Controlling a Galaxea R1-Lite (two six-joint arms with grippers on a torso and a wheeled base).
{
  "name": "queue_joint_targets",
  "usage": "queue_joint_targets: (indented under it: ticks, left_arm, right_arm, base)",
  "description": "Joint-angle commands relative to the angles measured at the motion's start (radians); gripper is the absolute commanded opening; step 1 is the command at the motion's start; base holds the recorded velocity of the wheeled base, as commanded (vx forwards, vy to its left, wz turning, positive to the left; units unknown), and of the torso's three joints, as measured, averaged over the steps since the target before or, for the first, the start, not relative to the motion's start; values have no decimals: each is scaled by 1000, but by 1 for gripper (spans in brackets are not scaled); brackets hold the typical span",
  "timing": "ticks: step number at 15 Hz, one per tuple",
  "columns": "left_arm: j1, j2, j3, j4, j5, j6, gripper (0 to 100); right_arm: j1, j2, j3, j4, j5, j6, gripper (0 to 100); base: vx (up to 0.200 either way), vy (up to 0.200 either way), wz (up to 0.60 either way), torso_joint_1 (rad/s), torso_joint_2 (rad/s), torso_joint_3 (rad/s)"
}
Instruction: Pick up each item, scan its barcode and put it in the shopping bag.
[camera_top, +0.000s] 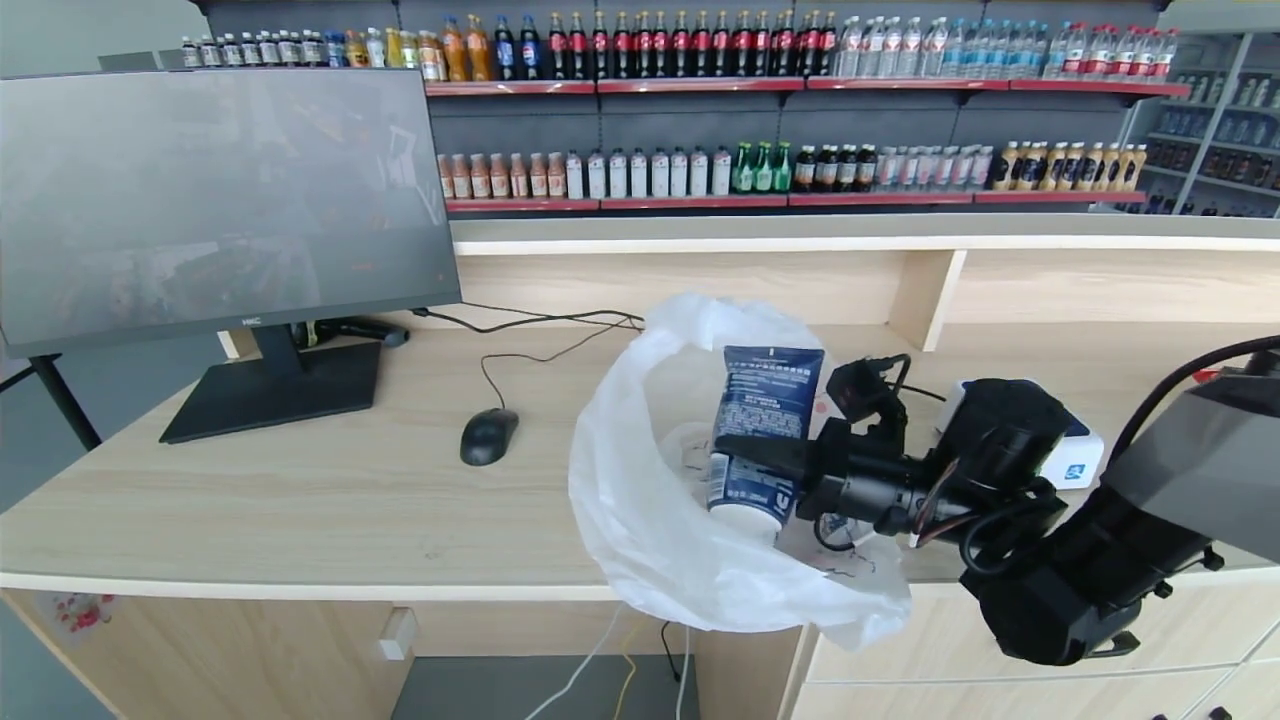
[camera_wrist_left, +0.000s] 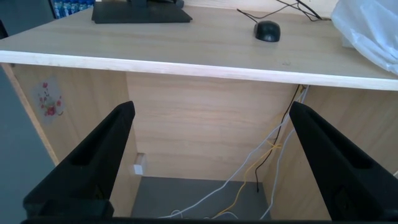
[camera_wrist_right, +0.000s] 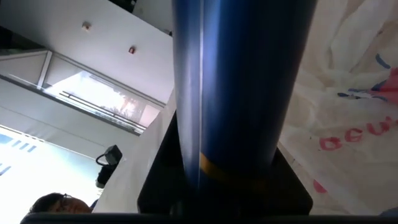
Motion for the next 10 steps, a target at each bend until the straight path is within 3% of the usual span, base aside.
queue_joint_targets:
  ticks: [1,10]
  left_arm:
    - [0,0,0,0,0,0,100]
    - [0,0,0,0,0,0,100]
  right_arm:
    - [0,39,20,-1,-7,-13,0]
    - [1,39,68,-1,-7,-45,0]
  base:
    - [0,0,0,0,0,0]
    - [0,0,0,0,0,0]
